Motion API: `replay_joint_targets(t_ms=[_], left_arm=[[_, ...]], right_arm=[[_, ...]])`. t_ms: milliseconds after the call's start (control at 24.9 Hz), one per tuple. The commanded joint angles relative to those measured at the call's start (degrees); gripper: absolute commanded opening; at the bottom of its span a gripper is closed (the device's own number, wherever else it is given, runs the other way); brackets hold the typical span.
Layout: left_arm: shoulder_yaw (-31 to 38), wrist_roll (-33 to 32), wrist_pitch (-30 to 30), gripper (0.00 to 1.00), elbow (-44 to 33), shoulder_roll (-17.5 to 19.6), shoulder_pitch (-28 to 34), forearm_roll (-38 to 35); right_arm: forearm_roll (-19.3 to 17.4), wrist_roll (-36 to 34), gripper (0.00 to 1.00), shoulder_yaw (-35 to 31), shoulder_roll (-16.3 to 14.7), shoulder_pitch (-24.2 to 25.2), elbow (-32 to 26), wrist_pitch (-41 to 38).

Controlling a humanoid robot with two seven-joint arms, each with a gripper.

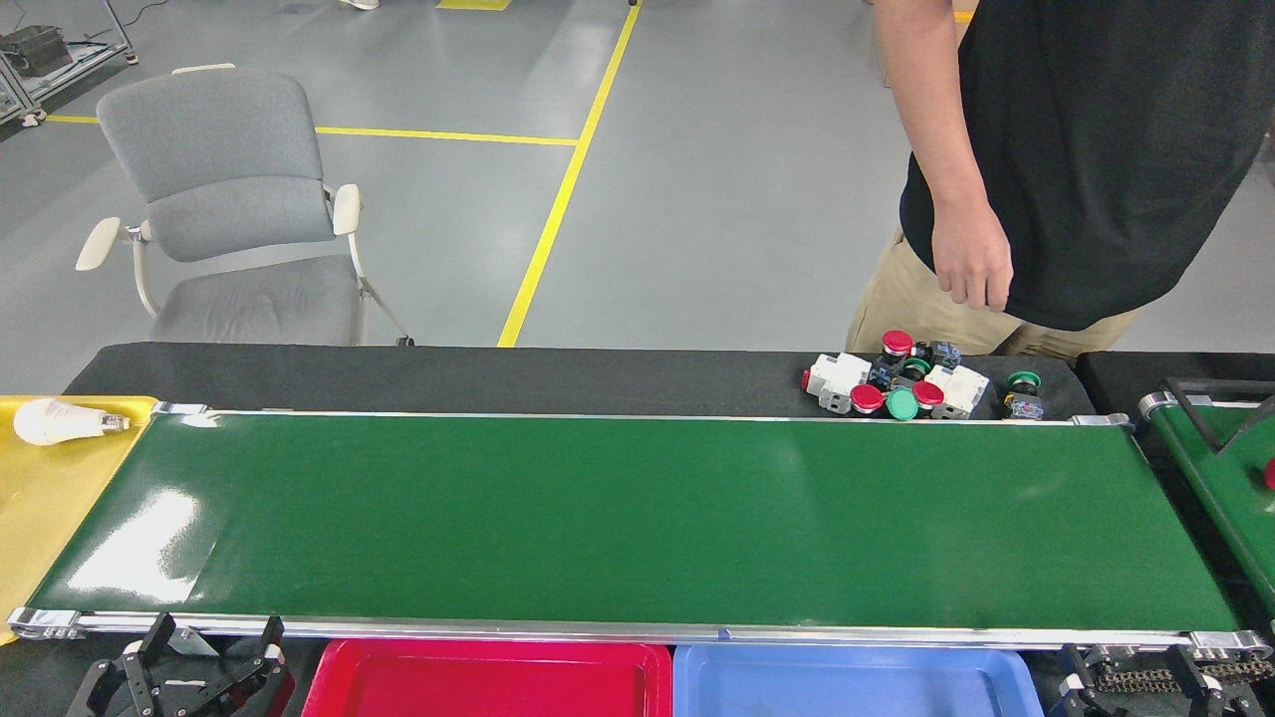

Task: Pick switch part from conveyor to tray

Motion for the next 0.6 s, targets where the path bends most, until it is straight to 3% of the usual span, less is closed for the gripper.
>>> replay_joint_targets(t_ms=[0,562], left_arm=[[0.32,0.45,-0.13,1.0,-0.78,0.04,0.01,0.19],[3.83,1.5,-0.31,1.0,-0.87,-0.13,0.1,0.27]], right_arm=[[-0.07,0.0,1.0,-0.2,-0.35,-0.01,-0.82,-1.45],[-0.25,3.52,0.99,-0.02,-0.09,-1.06,-1.0,-2.16]])
